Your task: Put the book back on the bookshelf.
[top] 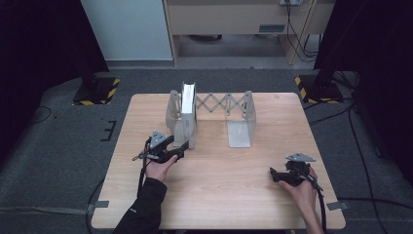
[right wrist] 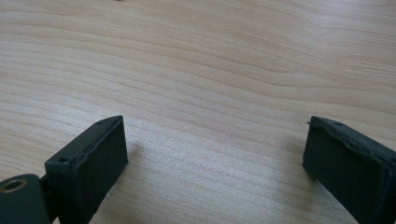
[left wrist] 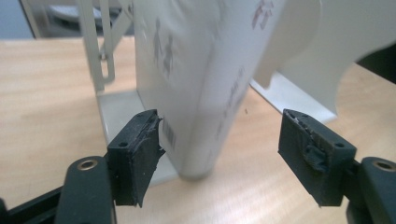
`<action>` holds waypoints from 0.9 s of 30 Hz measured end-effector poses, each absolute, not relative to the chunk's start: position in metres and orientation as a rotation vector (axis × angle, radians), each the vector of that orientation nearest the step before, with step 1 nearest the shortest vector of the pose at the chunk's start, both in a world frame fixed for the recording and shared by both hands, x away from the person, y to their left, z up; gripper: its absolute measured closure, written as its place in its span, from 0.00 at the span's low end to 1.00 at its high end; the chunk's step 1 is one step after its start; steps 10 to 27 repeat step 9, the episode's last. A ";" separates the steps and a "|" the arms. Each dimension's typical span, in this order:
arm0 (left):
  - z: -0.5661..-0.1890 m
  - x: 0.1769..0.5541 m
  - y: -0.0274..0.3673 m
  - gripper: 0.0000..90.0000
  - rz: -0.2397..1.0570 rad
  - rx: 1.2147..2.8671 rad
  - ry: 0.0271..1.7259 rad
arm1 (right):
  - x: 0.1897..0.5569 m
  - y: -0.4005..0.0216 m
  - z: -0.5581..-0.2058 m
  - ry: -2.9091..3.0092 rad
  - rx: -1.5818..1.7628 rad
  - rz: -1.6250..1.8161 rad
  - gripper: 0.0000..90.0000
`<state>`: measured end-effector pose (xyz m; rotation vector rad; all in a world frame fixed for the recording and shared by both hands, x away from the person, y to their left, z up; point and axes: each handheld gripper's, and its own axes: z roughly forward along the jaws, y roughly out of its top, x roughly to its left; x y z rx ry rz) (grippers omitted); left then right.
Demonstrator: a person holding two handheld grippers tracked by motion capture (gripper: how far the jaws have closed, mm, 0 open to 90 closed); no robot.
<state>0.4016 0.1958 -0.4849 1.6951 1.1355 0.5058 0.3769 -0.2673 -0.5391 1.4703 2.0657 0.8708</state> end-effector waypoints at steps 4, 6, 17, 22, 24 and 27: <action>-0.493 0.387 0.205 0.30 0.468 1.739 1.152 | 0.377 -0.267 -0.539 2.066 1.470 0.871 0.07; -0.498 0.380 0.210 0.30 0.464 1.769 1.161 | 0.377 -0.267 -0.539 2.066 1.470 0.871 0.07; -0.507 0.373 0.218 0.28 0.461 1.806 1.175 | 0.377 -0.267 -0.539 2.066 1.470 0.871 0.07; -0.507 0.373 0.218 0.28 0.461 1.806 1.175 | 0.377 -0.267 -0.539 2.066 1.470 0.871 0.07; -0.507 0.373 0.218 0.28 0.461 1.806 1.175 | 0.377 -0.267 -0.539 2.066 1.470 0.871 0.07; -0.507 0.373 0.218 0.28 0.461 1.806 1.175 | 0.377 -0.267 -0.539 2.066 1.470 0.871 0.07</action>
